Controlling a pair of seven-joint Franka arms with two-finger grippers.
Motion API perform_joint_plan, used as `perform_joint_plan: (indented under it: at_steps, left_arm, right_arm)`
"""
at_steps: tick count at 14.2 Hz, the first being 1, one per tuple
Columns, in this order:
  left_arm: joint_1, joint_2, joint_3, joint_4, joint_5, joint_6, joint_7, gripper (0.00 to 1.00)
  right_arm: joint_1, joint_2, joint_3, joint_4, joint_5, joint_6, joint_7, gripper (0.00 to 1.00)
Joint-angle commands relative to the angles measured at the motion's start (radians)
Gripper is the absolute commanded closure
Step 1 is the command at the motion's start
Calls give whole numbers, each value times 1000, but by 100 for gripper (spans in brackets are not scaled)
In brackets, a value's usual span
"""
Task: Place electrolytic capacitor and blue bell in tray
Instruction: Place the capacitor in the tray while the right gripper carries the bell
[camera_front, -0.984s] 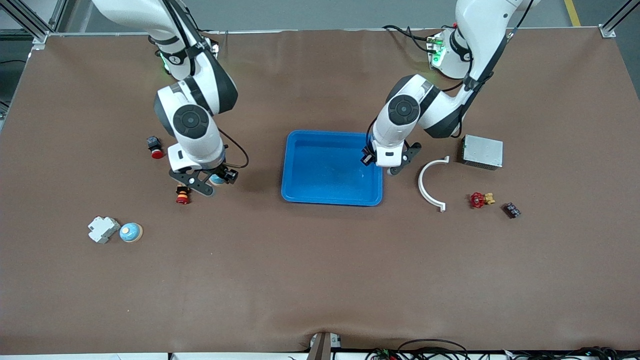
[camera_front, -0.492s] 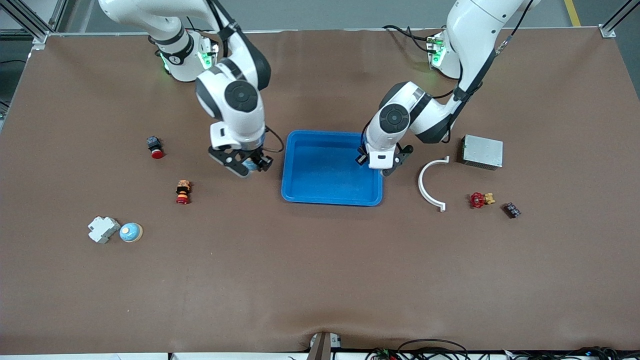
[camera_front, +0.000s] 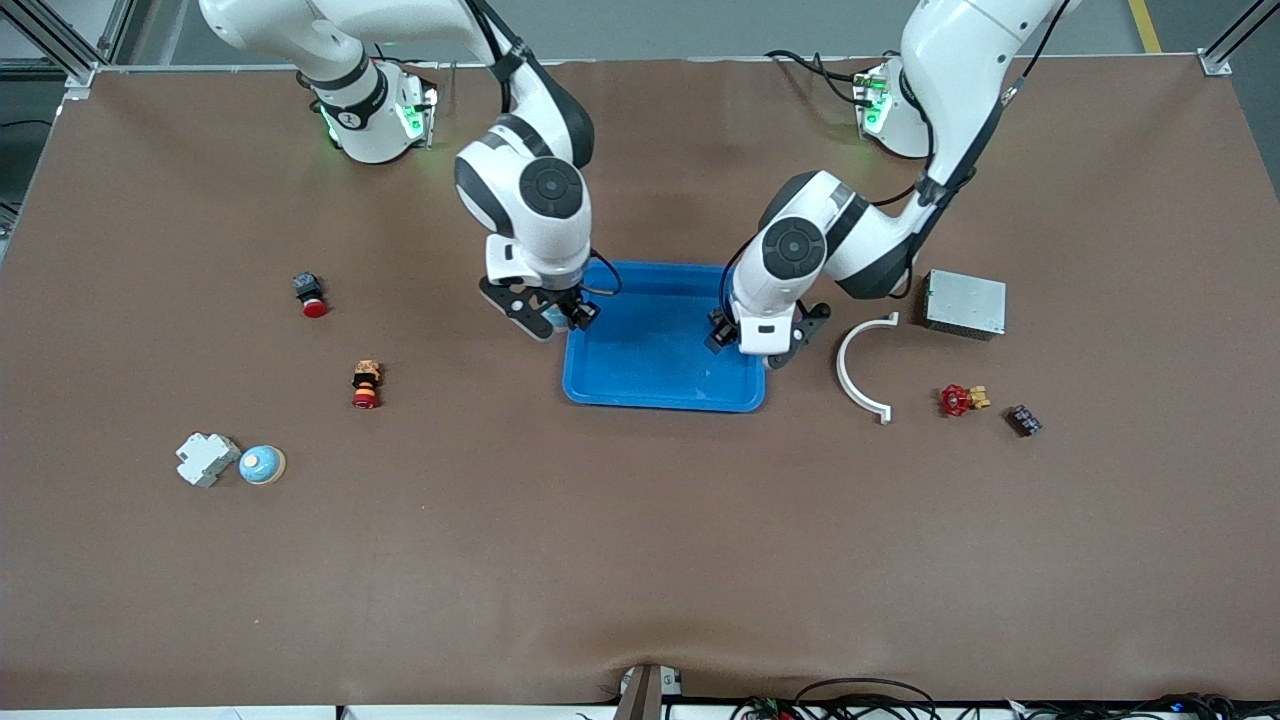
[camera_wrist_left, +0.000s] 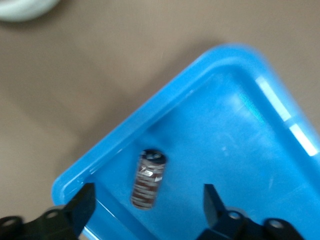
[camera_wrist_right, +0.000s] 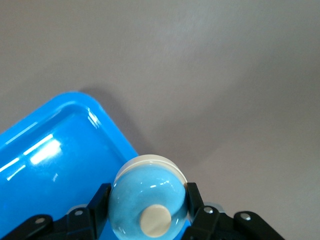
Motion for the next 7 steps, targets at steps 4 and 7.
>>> perform_joint_plan:
  at_steps: [4,7]
  left_arm:
    - [84,-53,43,197,86,-265,121,0]
    - [160,-89,43,204,93,-302,295,0]
  right_arm:
    - [56,163,-10,166,13,-24,98,100]
    - [82,182,-9,171,22,-33,118,100]
